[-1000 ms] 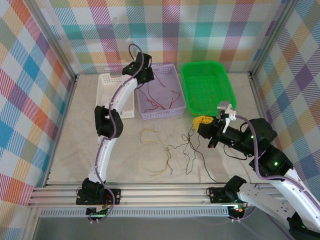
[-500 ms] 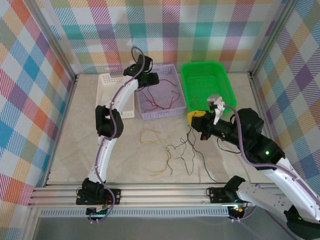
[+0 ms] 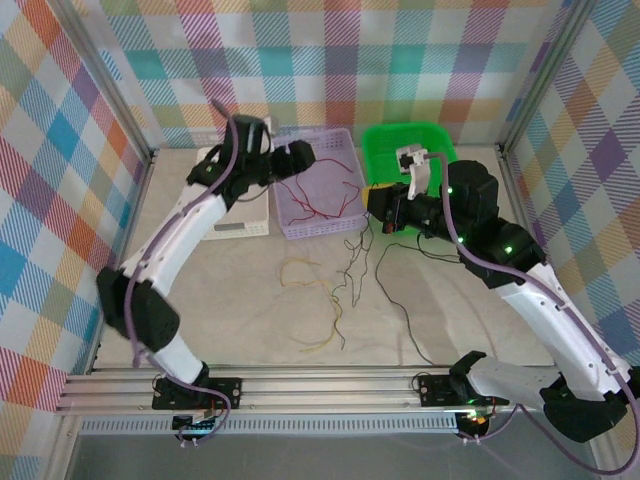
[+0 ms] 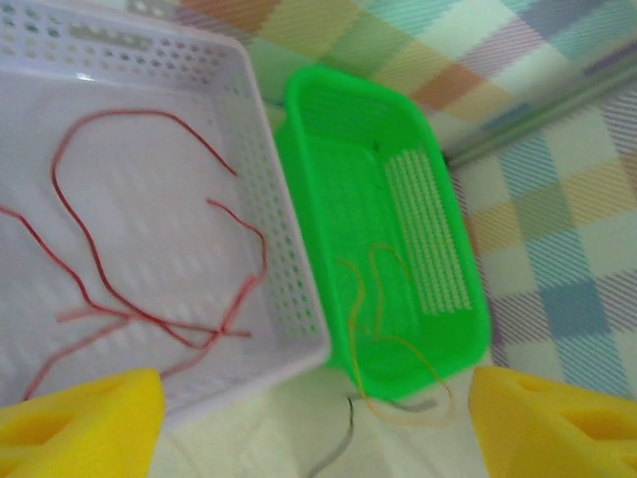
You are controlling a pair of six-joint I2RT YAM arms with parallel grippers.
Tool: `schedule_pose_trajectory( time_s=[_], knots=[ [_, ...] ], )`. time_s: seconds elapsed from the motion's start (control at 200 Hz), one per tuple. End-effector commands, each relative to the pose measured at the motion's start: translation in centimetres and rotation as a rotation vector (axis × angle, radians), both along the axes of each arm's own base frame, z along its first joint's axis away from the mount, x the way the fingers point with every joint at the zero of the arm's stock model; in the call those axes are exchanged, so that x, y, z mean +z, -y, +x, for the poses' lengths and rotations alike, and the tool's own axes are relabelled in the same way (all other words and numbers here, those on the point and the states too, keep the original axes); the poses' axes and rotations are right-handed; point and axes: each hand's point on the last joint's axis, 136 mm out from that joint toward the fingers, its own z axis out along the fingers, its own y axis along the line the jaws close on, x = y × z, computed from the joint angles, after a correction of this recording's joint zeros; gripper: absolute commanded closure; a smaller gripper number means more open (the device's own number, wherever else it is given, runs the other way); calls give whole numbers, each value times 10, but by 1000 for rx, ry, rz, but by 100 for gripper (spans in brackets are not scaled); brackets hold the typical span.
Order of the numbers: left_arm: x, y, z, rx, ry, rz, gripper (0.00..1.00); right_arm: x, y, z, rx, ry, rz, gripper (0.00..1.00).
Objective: Untangle the cables
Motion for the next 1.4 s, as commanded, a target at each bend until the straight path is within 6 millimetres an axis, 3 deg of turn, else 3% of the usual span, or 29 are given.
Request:
schedule_pose_trajectory(
  time_s=[0.0, 0.19, 0.305, 0.675, 0.9, 1.18, 1.4],
  knots=[
    [-7, 24, -35, -79, 10, -152, 20, 24, -6, -6, 52, 4, 75, 100],
    [-24, 68, -115, -310, 60, -229, 20, 24, -13, -4, 79, -22, 95, 100],
    [-37, 84, -152, -430, 97, -197, 20, 27, -12, -6, 83, -24, 100, 100],
    [-81, 98, -215, -568, 109, -140, 20, 29, -9, -11, 87, -30, 107, 100],
    [-109, 113, -231, -626, 97, -29, 21, 31, -12, -14, 106, -40, 124, 100],
    [-128, 114, -212, -584, 127, 120, 26, 31, -12, -19, 127, -48, 139, 100],
    [-125, 111, -196, -522, 182, 176, 26, 30, -12, -24, 144, -51, 146, 100]
  ],
)
